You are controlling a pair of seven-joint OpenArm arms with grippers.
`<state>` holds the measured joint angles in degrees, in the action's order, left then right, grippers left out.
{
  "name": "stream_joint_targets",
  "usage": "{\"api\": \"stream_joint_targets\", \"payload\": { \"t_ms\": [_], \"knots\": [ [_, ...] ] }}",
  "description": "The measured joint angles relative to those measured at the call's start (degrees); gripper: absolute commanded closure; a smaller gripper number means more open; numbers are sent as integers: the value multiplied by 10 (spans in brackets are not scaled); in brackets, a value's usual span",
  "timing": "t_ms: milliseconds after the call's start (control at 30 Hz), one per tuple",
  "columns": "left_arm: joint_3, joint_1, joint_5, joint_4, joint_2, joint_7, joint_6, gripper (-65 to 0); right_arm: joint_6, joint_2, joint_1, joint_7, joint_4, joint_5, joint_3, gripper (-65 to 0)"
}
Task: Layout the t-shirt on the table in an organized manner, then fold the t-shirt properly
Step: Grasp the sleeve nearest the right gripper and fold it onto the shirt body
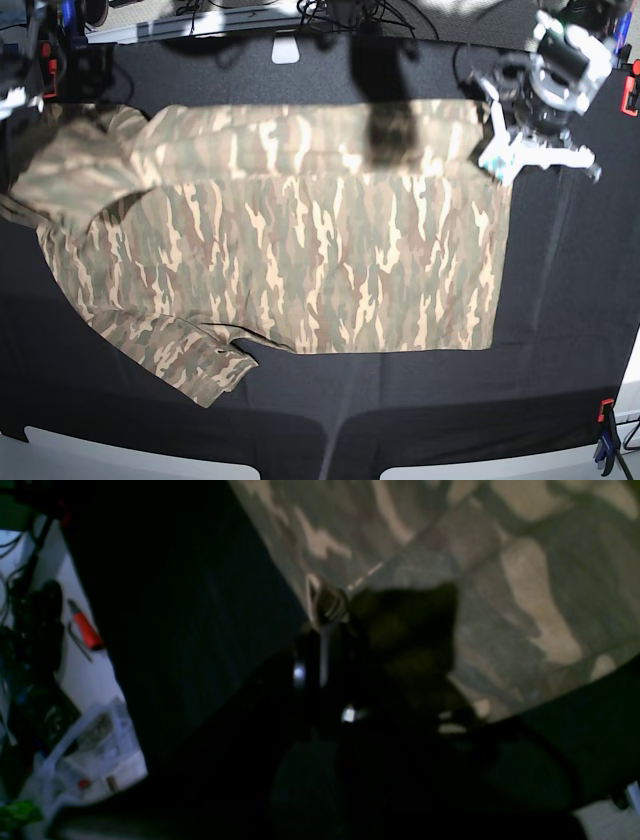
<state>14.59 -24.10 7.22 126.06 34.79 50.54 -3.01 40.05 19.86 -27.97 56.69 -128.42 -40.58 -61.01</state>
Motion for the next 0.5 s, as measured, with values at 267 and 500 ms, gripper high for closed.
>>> {"api": "stream_joint_targets", "payload": {
  "t_ms": [267,500],
  "knots": [
    [0,14,-10,0,0,-30,0,0,-1,0,44,-3,0,24,137,0],
    [0,14,-10,-18,0,-71,0,0,-2,0,106,-27,1,106,238,0]
  ]
}}
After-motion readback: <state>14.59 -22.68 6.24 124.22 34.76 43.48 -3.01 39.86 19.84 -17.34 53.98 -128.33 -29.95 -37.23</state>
